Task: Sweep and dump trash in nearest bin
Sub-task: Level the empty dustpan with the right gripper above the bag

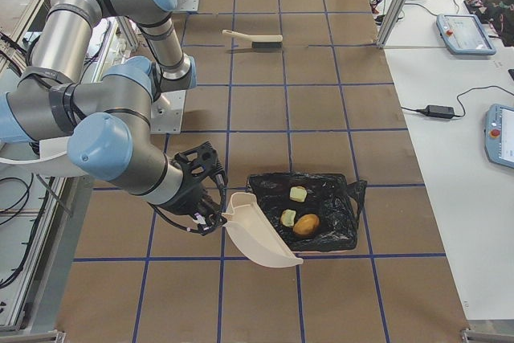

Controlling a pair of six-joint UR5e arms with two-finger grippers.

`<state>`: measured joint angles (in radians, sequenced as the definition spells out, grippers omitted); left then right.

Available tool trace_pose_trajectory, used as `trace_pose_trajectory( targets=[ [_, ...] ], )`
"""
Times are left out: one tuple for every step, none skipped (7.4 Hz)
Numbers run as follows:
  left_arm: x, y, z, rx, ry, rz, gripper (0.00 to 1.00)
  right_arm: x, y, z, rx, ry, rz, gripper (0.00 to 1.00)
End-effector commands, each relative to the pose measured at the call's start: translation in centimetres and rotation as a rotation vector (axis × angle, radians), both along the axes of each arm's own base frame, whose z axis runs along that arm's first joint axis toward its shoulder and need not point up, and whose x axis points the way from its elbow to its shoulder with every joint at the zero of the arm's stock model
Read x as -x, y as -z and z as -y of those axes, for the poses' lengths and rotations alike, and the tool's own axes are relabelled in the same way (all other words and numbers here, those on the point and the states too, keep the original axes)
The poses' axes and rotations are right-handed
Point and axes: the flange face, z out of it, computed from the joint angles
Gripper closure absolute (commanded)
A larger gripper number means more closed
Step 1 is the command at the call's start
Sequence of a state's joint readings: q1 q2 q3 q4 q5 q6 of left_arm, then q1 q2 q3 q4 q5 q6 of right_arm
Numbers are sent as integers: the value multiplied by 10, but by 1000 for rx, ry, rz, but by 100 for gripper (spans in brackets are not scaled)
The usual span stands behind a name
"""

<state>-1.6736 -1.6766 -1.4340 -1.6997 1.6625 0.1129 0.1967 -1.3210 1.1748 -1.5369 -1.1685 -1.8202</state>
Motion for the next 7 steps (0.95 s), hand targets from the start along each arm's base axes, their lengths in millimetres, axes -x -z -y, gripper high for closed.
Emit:
trace_pose_trajectory(
  targets=[
    [0,-1,0,1,-1,-1,0,-36,-25,17,18,38,35,100],
    [0,-1,0,3,0,-2,0,-47,-30,25,51,31,58,100],
    [0,-1,0,3,0,-2,0,-61,-28,42,78,0,104,100],
    [0,-1,0,3,0,-2,0,-76,-20,64,85,-39,136,100],
    [0,-2,-1,4,-1,0,0,-93,-6,85,89,-46,189,100],
    [0,-2,-1,4,-1,0,0,-112,11,108,71,-53,240,100],
    [0,-2,-1,3,-1,0,0,-133,23,127,59,-93,266,100]
  ],
)
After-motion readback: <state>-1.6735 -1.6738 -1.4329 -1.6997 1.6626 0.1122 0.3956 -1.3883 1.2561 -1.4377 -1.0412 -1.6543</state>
